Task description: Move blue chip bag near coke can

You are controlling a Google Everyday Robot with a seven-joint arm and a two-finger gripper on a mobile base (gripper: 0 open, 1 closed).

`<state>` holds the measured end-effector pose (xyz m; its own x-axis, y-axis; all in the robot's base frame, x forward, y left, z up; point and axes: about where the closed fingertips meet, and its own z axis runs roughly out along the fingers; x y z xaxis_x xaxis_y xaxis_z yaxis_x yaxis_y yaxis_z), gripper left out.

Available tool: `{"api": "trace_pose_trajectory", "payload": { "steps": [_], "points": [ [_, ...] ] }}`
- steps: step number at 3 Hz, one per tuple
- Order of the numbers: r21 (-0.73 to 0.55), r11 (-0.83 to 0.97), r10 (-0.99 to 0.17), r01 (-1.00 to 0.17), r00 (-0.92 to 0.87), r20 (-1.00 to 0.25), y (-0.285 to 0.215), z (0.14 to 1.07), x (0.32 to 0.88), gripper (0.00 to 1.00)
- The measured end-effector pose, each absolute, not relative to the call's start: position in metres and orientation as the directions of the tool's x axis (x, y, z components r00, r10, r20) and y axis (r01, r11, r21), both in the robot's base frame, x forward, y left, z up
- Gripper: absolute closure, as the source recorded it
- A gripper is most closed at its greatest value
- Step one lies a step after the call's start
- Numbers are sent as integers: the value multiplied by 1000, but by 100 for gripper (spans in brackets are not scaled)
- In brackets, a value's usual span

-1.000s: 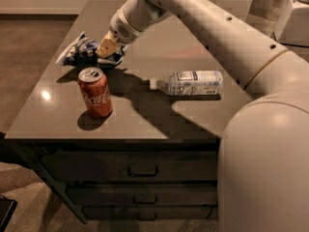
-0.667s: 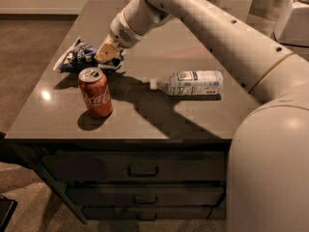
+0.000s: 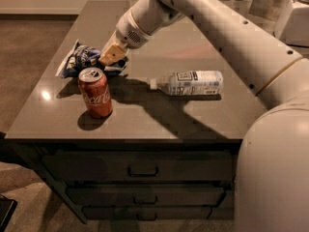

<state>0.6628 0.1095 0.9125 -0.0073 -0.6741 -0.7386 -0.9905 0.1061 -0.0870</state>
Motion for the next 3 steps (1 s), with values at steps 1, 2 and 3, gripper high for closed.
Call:
{"api": "trace_pose_trajectory", "payload": {
  "steps": [1, 2, 3],
  "points": [
    [-87, 49, -661, -995, 33, -749, 101, 917, 660, 62],
    [-82, -38, -634, -996, 87, -769, 97, 923, 652, 31],
    [-78, -34, -636, -996, 81, -767, 100, 920, 653, 2]
  ]
}}
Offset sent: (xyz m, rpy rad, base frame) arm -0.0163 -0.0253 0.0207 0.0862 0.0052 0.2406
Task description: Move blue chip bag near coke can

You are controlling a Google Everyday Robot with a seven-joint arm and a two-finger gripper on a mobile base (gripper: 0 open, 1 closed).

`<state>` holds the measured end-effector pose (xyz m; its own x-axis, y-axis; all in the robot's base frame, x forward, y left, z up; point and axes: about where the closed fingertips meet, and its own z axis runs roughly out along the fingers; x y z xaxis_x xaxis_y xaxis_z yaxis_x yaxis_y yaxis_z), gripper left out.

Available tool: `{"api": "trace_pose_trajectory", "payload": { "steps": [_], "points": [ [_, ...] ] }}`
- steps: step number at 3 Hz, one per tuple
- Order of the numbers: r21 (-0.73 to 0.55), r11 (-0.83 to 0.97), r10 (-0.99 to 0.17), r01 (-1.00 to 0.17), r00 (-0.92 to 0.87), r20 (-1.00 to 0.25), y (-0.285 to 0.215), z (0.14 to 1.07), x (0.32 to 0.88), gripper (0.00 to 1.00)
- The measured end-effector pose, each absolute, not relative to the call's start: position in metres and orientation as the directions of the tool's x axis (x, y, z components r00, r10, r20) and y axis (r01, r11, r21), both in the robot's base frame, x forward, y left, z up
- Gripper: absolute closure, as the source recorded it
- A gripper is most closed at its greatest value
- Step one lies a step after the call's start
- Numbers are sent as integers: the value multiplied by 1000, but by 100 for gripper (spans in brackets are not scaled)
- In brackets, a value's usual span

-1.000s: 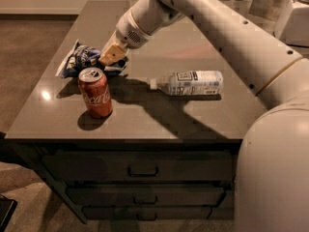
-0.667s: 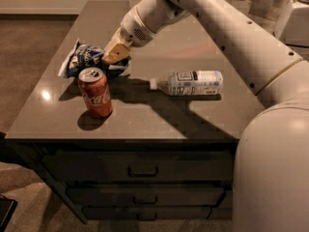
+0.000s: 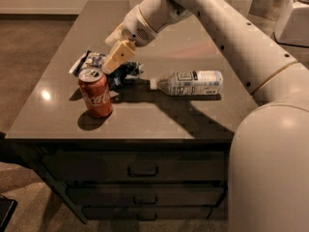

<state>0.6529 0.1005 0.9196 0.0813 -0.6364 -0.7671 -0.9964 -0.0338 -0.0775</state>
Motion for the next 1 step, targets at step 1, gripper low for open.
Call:
{"api": "trace_pose_trajectory", "payload": {
  "steps": [1],
  "points": [
    [-76, -36, -636, -996, 82, -767, 101, 919, 653, 0]
  ]
}}
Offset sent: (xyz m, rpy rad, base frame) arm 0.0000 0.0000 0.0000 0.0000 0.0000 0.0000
